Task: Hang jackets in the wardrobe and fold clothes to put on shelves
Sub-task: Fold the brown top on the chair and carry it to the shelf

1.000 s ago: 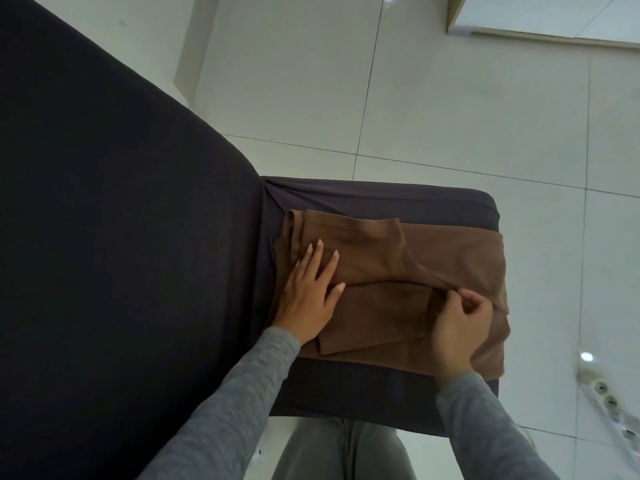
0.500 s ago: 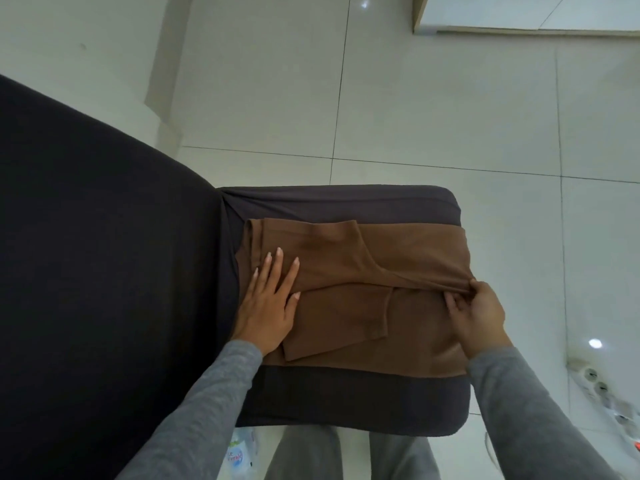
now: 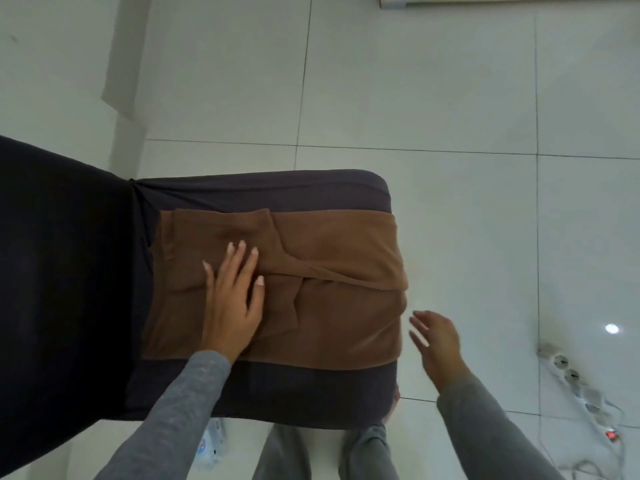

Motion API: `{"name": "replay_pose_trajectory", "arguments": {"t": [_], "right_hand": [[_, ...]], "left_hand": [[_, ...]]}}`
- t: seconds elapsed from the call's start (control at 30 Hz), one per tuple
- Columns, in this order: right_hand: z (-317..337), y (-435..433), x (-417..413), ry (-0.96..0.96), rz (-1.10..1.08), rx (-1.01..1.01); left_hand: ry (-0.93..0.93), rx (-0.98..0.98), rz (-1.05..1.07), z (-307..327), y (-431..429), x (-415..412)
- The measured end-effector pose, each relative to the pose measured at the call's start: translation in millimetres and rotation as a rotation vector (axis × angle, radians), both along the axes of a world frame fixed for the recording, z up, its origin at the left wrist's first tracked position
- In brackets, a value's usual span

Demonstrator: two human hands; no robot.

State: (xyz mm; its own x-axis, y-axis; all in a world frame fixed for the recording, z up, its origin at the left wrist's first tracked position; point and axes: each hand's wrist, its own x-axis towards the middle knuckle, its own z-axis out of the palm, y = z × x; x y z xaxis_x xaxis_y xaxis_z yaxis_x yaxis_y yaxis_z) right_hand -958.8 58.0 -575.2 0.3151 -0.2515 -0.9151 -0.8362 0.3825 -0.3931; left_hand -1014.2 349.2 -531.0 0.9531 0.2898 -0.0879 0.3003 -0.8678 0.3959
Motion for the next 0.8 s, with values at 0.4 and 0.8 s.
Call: {"name": "replay_pose_trajectory", "arguments": {"t": [0.4,0.8], "right_hand": [[-79,-8,-11,0.213,0.010,0.329],[-98,-60,4,0.059,-0.652,0.528]], "left_hand": [[0.187,0.139,-0.517,-27,-173,82],[0.646,0.359,-0.625,-66,-239,123]]}}
